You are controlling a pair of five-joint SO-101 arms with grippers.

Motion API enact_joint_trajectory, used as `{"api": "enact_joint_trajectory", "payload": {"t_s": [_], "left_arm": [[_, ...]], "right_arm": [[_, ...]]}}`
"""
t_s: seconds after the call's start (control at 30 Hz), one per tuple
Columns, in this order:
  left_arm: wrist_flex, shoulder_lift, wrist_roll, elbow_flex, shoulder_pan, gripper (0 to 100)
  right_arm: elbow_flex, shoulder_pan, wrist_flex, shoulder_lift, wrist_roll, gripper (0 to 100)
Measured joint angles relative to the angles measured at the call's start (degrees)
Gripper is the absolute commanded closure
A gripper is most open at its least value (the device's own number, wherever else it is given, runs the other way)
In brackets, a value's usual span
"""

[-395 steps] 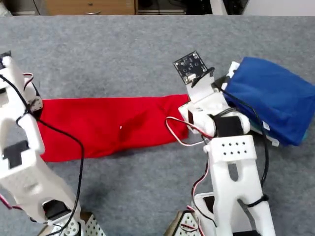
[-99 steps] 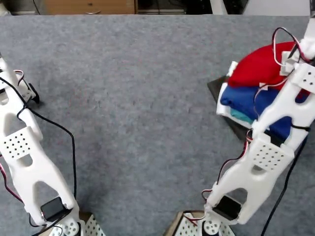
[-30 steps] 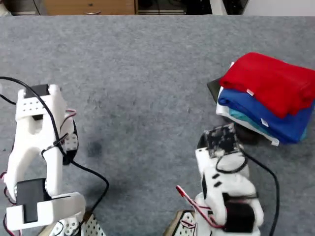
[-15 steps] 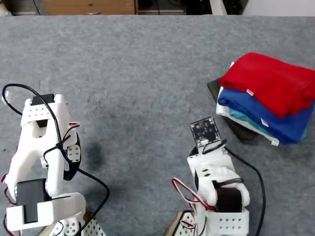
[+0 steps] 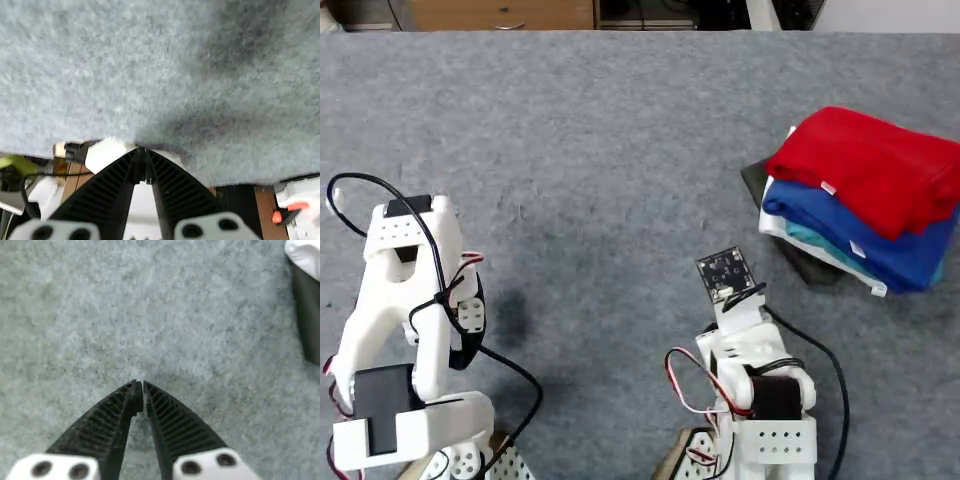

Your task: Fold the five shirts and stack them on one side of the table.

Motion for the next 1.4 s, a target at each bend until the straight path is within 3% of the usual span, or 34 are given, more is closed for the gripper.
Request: {"api": "enact_joint_trajectory", "payload": {"t_s": [0.33, 0.73, 1.23, 1.4], "left_arm": [[-8.5, -4.5, 3.4, 6.4, 0.0, 98], [-21.9, -44.0, 3.6, 29.5, 0.0, 98], [-19.5, -90.4, 3.6, 48.2, 0.0, 98], [-19.6, -92.2, 3.6, 49.3, -0.1, 98]], "right_arm": [[0.0, 0.0, 0.1, 0.0, 0.0, 98.6], [0.0, 0.0, 0.1, 0.0, 0.0, 98.6], [0.0, 0.0, 0.1, 0.0, 0.0, 98.6], [0.0, 0.0, 0.1, 0.0, 0.0, 98.6]]}}
